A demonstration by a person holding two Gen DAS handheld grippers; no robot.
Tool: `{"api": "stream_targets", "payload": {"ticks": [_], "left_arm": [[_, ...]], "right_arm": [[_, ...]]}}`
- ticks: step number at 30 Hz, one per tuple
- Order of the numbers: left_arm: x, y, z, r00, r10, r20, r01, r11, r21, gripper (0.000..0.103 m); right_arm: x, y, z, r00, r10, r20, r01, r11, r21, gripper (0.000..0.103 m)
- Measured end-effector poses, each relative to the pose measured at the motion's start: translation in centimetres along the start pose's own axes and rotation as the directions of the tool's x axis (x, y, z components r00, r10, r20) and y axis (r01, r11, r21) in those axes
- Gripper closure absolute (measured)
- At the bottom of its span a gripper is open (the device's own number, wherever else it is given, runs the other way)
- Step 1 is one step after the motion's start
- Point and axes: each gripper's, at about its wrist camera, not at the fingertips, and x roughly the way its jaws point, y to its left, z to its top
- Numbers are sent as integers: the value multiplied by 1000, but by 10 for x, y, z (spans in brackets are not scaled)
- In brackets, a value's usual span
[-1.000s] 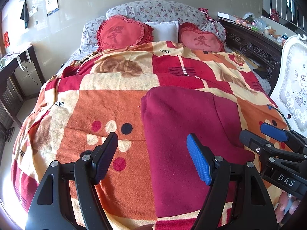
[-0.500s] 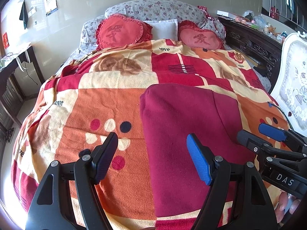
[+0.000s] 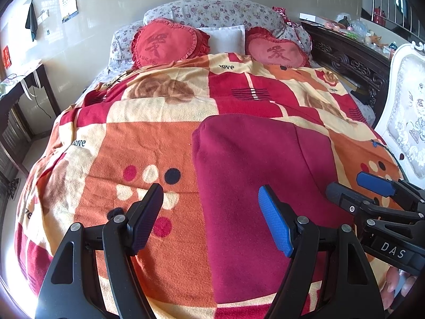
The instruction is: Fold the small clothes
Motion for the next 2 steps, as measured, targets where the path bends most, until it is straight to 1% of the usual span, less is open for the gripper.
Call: {"api": "stream_targets", "payload": {"ticks": [2], "left_arm": [[1, 1, 0, 1000, -8, -6, 8, 1000, -6, 28]], "right_arm": [[1, 0, 0, 1000, 0, -3, 0, 1000, 0, 35]]}}
